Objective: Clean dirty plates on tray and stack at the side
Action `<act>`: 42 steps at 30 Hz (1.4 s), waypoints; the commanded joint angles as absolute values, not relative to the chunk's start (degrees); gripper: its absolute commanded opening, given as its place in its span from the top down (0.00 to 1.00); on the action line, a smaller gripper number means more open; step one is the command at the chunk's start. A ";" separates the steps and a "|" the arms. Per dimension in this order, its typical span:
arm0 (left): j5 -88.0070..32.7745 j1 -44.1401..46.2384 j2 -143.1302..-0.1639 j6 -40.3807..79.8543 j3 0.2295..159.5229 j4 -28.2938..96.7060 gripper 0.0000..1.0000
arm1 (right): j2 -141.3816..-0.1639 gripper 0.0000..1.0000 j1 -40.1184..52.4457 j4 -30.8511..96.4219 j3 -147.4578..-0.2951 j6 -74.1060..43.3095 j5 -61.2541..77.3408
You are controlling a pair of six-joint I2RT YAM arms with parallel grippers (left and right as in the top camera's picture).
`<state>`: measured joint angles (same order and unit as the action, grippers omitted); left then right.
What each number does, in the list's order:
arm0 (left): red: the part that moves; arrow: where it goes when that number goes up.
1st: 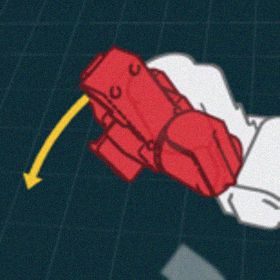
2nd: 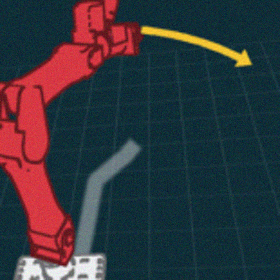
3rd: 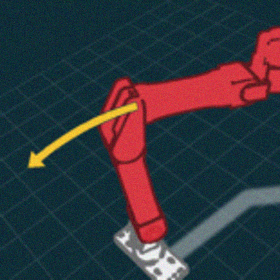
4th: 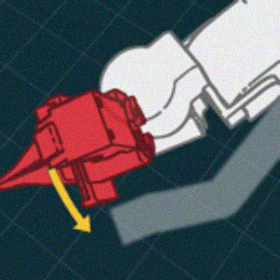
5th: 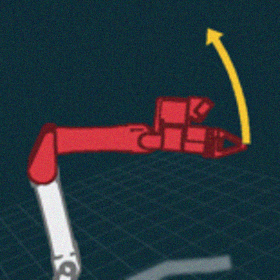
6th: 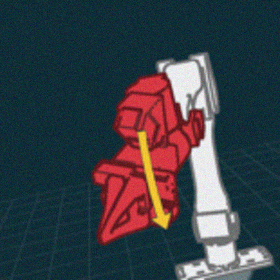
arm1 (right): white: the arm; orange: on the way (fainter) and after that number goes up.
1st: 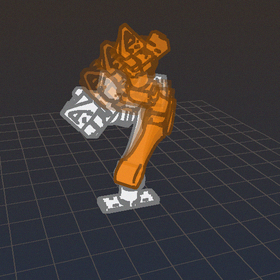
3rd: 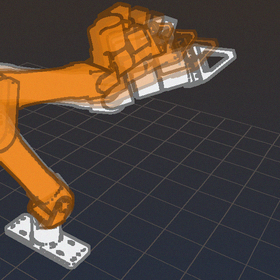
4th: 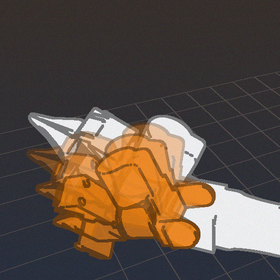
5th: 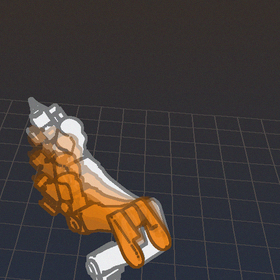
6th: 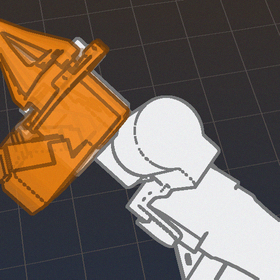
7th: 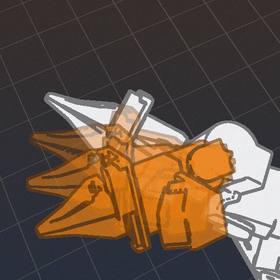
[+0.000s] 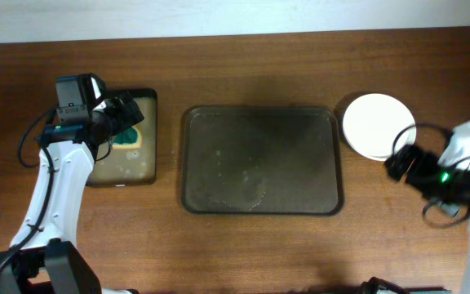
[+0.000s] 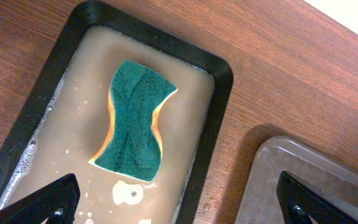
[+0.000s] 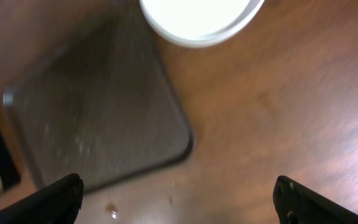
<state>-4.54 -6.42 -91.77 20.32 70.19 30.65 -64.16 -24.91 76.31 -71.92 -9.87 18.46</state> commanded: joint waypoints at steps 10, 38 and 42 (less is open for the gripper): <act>-5.15 -6.66 -91.70 19.20 70.65 30.72 0.01 | -61.95 0.02 -23.90 79.94 -67.53 -9.06 20.38; -5.15 -6.66 -91.70 19.20 70.65 30.72 0.01 | -23.75 0.02 3.75 36.32 -32.38 -8.40 18.41; -5.15 -6.66 -91.70 19.20 70.65 30.72 0.01 | -18.70 0.02 3.79 26.20 -23.40 -8.40 20.49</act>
